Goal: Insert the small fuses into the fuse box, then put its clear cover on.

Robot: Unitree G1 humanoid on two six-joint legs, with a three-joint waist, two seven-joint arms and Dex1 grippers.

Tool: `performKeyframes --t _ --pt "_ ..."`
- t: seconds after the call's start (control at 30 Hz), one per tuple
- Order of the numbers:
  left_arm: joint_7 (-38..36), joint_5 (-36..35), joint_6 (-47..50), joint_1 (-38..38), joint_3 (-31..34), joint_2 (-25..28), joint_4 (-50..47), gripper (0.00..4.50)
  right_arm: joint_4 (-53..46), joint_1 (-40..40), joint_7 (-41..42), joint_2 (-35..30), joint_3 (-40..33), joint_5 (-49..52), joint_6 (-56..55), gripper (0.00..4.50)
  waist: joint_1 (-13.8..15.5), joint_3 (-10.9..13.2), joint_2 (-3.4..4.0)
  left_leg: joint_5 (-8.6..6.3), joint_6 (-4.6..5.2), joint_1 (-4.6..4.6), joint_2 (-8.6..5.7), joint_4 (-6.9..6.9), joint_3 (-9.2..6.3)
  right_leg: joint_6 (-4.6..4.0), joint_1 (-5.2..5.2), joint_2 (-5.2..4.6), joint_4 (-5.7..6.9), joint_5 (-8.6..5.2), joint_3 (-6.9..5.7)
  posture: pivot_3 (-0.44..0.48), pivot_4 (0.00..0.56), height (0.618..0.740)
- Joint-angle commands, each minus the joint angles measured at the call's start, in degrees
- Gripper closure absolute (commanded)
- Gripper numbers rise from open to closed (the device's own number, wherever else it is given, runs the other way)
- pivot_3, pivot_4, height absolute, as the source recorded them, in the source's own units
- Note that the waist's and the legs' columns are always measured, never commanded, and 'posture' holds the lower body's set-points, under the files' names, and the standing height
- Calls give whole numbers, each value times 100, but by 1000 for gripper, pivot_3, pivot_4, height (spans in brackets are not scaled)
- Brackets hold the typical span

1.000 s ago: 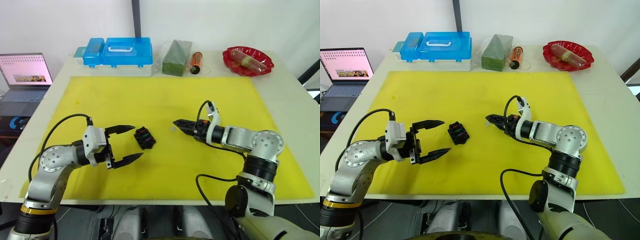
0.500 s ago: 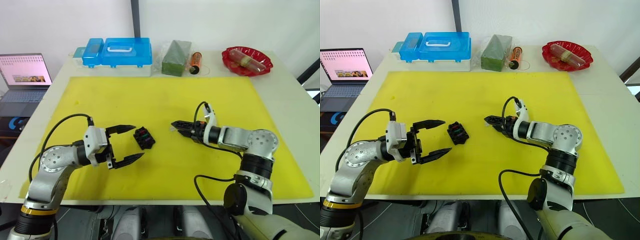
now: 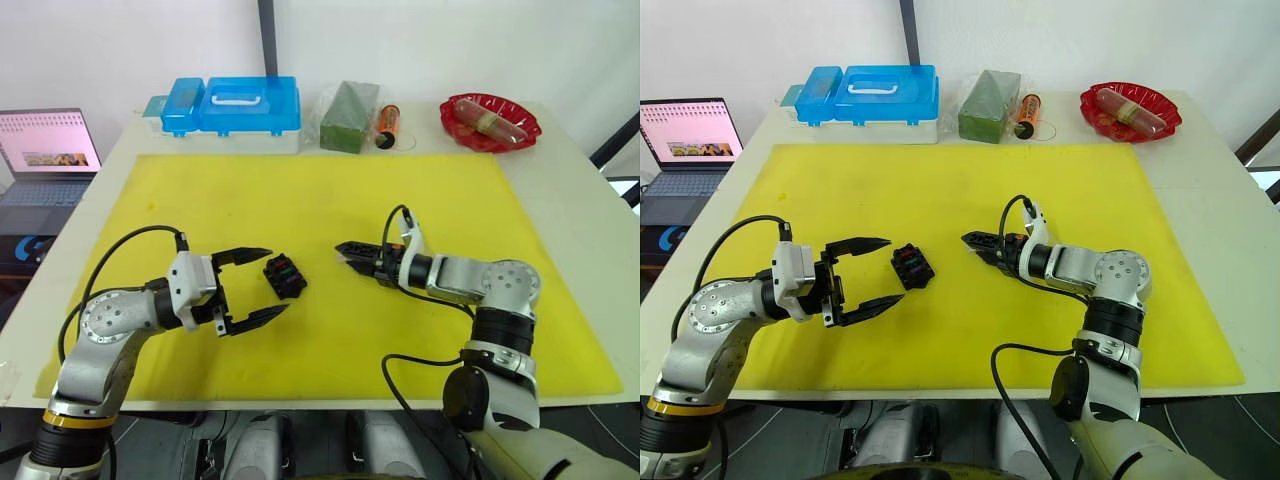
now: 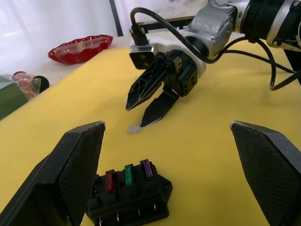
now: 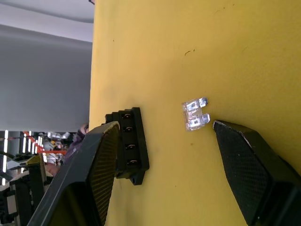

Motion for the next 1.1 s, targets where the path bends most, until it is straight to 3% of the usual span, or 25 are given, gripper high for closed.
performKeyframes --t 0.03,0.17,0.43,0.67,0.87,1.1 --pt "56 2 -101 -8 22 -22 -87 0 267 35 119 57 207 -185 -170 1172 -3 0 -1 0 0 1 3 0 0 0 1 4 0 0 0 0 150 740" --pt "63 6 -98 -56 36 -25 -38 0 372 45 228 23 299 -287 -325 1689 -6 0 -1 0 0 7 12 0 0 -2 4 12 1 0 2 0 150 740" --pt "125 16 -68 -49 -13 -82 -69 0 359 217 105 148 565 -631 -560 4417 3 -8 -13 0 0 11 24 0 1 -3 6 21 2 -1 2 0 150 740" --pt "167 1 -56 -25 -35 -90 -87 0 -130 615 -116 277 547 -691 -488 4469 39 -24 -35 -1 -2 34 28 -2 -1 -23 31 15 -5 -12 3 0 150 740" --pt "150 -71 -3 29 -10 -62 -185 0 -1494 841 -517 638 -273 -107 263 4469 59 -20 -26 -2 -3 20 28 -9 -5 -25 22 8 -16 -13 0 0 150 740" --pt "70 -201 77 472 55 63 -492 0 -3464 1911 -2286 1011 -734 2288 411 4469 35 -10 -7 -7 1 -20 26 -21 -12 -23 -1 -4 -53 -11 -11 0 150 740"
